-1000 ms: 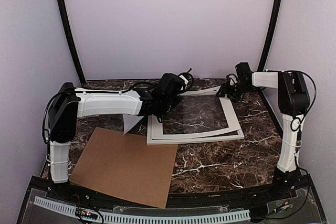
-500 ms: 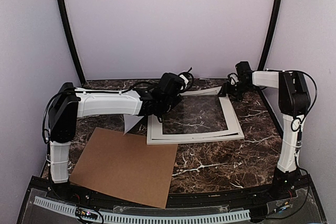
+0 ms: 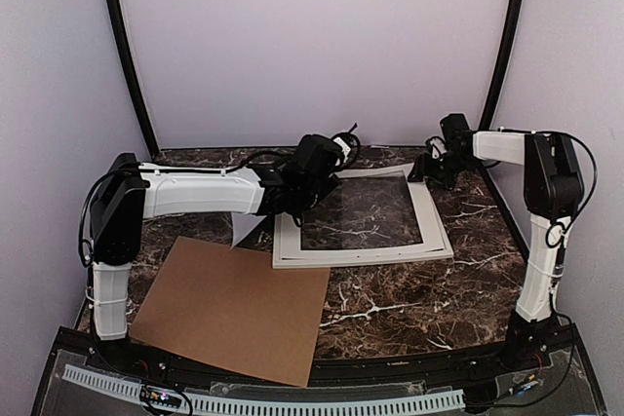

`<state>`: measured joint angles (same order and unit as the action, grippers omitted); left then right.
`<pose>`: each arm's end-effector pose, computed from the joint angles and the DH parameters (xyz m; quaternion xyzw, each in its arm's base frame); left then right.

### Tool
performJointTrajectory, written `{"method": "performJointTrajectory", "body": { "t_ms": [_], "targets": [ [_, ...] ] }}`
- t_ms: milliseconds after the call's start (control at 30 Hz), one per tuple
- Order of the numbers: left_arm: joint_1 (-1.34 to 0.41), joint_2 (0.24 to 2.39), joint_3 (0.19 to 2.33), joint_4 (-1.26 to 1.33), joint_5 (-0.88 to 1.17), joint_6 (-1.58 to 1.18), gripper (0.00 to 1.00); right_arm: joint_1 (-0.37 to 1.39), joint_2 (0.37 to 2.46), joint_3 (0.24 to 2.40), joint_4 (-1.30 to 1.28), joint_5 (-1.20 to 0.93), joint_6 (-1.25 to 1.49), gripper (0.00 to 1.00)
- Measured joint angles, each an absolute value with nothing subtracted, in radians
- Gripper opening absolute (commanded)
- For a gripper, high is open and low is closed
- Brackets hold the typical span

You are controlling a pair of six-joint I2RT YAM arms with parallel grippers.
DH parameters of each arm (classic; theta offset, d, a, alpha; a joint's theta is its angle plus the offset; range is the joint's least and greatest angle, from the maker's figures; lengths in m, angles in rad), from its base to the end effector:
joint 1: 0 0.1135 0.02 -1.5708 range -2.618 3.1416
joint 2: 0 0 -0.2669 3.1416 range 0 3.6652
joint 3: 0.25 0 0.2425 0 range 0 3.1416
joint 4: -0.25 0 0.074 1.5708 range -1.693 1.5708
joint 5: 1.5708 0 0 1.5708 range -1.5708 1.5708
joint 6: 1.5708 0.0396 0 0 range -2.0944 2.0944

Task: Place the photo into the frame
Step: Adjust the mat board.

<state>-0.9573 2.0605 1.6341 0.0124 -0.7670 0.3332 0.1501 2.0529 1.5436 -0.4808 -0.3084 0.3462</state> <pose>0.2977 -0.3751 0.2652 0.3036 0.7434 0.1425 0.5787 0.4327 0.0776 0.1944 0.0489 0.9465 0.2121 0.2381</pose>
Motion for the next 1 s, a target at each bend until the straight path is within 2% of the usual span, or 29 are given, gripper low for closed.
{"method": "performJointTrajectory", "body": {
  "t_ms": [200, 567, 1000],
  "targets": [
    [-0.957, 2.061, 1.634, 0.014, -0.767, 0.334, 0.0, 0.15, 2.053, 1.544, -0.513, -0.224, 0.327, 0.69],
    [-0.957, 2.061, 1.634, 0.021, -0.767, 0.338, 0.0, 0.165, 2.067, 1.627, -0.487, -0.251, 0.311, 0.68],
    [-0.957, 2.061, 1.634, 0.023, -0.767, 0.339, 0.0, 0.22, 2.305, 1.856, -0.379, -0.361, 0.342, 0.65]
  ]
}}
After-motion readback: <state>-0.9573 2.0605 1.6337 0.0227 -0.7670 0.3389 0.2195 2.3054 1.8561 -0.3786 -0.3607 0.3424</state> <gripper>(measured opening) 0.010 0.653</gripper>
